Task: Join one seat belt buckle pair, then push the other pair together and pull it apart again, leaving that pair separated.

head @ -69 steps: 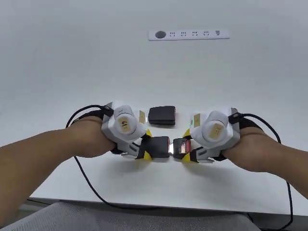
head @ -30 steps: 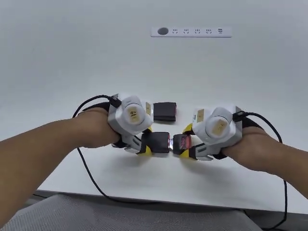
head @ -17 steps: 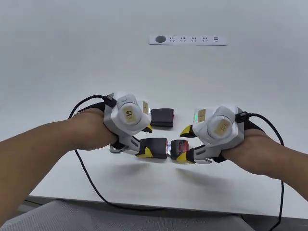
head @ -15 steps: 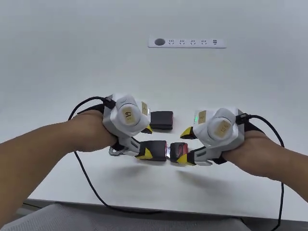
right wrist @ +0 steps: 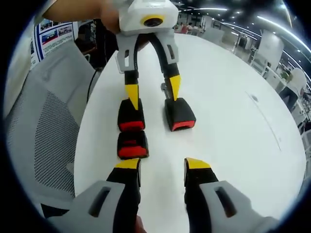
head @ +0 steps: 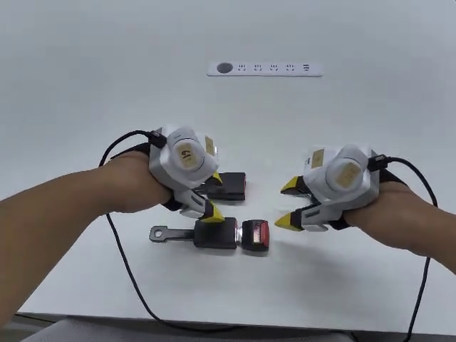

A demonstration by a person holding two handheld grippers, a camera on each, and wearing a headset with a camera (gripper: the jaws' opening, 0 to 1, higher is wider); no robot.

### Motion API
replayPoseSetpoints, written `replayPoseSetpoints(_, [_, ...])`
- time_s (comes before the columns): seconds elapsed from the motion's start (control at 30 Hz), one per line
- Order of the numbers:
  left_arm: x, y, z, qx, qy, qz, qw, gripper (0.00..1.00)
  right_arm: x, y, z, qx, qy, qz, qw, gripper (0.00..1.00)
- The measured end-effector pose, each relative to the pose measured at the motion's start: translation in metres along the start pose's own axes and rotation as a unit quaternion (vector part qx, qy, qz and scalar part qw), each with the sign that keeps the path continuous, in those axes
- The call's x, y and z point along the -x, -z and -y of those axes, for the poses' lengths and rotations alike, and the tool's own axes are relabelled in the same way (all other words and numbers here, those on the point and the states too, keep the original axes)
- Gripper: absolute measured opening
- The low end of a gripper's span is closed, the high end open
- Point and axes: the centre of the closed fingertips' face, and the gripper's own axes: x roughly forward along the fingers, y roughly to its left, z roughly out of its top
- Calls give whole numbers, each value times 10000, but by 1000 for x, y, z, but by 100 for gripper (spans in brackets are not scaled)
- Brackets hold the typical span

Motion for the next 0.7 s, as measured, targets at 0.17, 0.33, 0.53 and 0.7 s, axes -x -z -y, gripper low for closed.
replayPoseSetpoints(0.17, [-6, -9, -15, -17, -55, 82, 9999, 41, 11, 15, 24, -73, 130, -94, 9998, 34])
replayPoseSetpoints(0.33, [-9, -11, -26, -13, -79, 78, 9999, 42, 20, 31, 44, -96, 229, -195, 9995, 34])
replayPoseSetpoints(0.53, [-13, -2, -41, -17, -44, 41, 10000, 42, 30, 52, 59, -69, 312, -388, 9987, 35])
replayPoseSetpoints(0.7, [-18, 6, -40, -63, 23, -77, 9999, 43, 32, 63, 62, -148, 274, -452, 9985, 36])
